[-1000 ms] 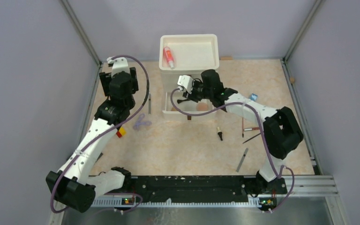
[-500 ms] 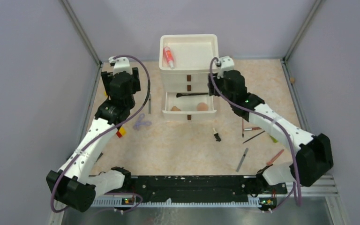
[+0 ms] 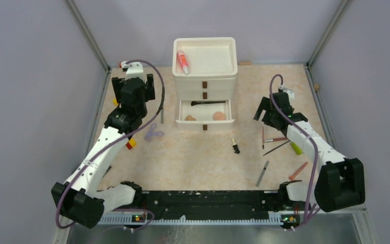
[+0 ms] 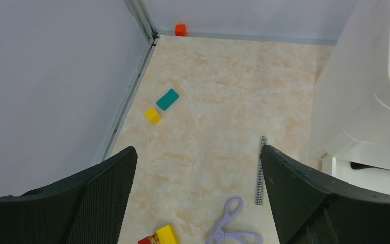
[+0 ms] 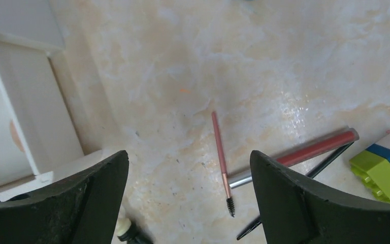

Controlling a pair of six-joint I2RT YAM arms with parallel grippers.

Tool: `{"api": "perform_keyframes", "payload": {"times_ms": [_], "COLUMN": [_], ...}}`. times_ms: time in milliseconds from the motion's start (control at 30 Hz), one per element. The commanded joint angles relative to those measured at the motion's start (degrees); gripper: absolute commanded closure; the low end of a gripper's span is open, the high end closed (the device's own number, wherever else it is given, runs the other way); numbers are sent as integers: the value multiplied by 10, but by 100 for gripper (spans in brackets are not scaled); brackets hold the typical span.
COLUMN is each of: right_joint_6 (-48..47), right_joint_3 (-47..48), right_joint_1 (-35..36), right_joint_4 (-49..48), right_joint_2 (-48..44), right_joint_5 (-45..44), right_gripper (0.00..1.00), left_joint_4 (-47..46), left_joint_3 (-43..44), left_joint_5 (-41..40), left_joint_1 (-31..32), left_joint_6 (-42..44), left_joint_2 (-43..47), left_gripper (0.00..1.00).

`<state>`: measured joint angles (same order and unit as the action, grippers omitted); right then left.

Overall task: Organize the makeup
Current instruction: Pick up the makeup brush from the center of the board.

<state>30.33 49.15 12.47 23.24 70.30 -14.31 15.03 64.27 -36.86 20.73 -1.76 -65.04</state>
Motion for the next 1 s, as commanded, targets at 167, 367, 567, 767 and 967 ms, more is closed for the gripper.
{"api": "perform_keyframes", "payload": {"times_ms": [167,367,567,767,967], "right_joint_6": [-12,-23,-26,-24,-21], "right_joint_3": [22,26,39,37,32], "right_joint_1": [-2,-2,-5,-5,-10], "right_joint_4": [29,21,17,19,16], "right_joint_2": [111,158,197,207,212], "right_joint_5": [8,16,31,33,33], "right_gripper": [27,33,48,56,61], "left_joint_4": [0,5,7,4,4], "left_joint_3": [18,21,20,16,16], "left_joint_5": [10,41,58,52,56], "left_joint_1": [-2,-2,-2,-2,-2], "left_joint_6": [8,4,9,11,11], "left_joint_2": [-10,-13,-14,-8,-8], "left_gripper": [1,1,1,1,1]}}
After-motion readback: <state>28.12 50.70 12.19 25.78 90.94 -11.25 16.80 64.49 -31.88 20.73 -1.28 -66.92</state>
